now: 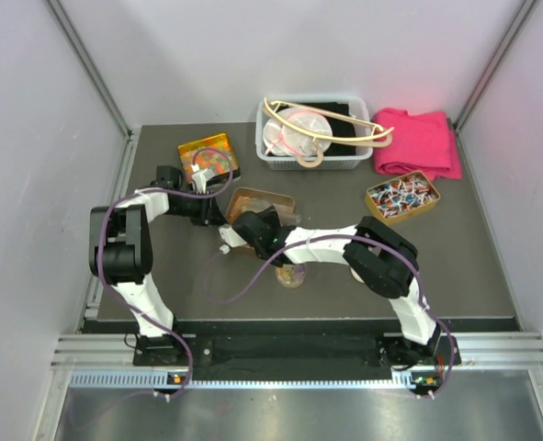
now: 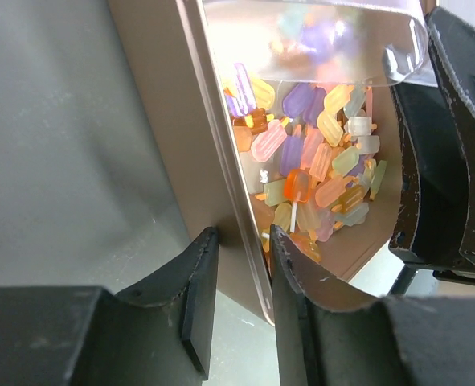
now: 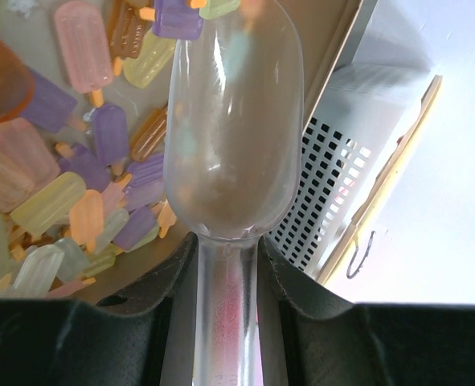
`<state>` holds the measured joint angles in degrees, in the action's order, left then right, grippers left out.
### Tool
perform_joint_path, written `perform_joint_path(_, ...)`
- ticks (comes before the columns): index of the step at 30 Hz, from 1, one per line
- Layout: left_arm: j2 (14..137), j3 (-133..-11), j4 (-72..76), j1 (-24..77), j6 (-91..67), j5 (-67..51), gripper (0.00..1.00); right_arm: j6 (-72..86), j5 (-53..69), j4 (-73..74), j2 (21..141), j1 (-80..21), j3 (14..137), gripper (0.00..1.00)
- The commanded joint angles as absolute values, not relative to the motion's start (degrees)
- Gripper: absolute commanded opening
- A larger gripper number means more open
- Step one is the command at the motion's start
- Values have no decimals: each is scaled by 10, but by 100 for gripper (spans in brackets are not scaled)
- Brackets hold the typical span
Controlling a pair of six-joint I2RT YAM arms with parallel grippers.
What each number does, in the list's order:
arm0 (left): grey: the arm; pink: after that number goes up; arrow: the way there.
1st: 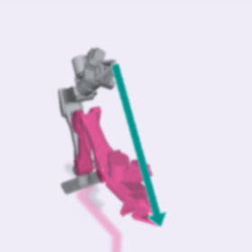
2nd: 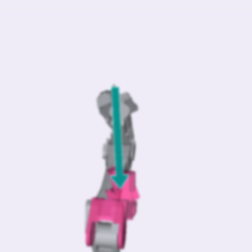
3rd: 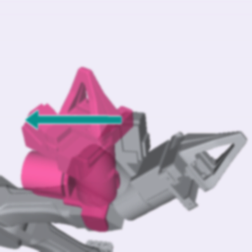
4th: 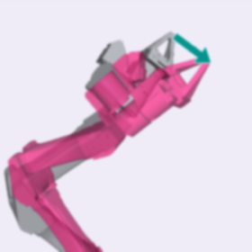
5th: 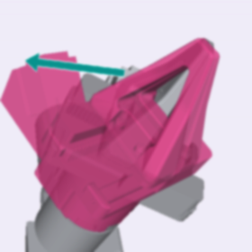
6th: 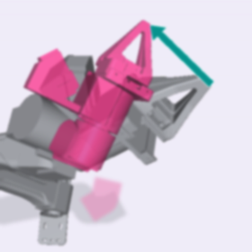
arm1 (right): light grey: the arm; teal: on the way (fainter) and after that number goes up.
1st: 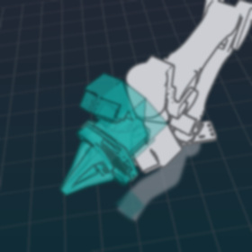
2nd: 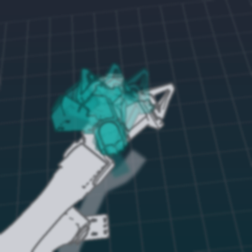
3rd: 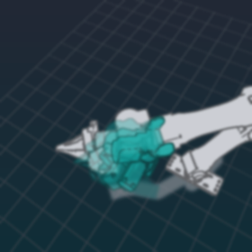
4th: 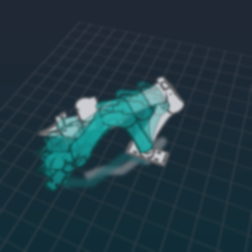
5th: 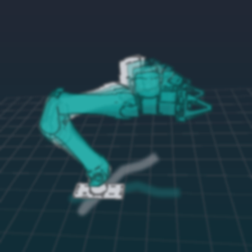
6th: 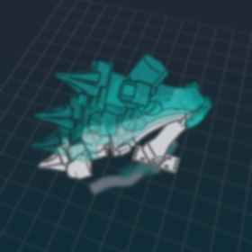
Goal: Pack the candies
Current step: Scoop the fake candies from the storage box.
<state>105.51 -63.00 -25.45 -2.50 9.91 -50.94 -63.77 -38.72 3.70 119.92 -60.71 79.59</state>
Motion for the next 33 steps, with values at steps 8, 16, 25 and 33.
perform_joint_path(8,1083,-667,-239,-4,106,-455,8,-713,-239,-31,1144,-618,678,0)
perform_joint_path(16,1101,-716,-265,-4,116,-443,0,-740,-191,-2,1121,-609,682,0)
perform_joint_path(25,1119,-741,-275,-2,122,-441,0,-748,-162,-2,1120,-604,659,0)
perform_joint_path(33,1135,-769,-290,14,127,-438,0,-753,-134,48,1114,-606,657,0)
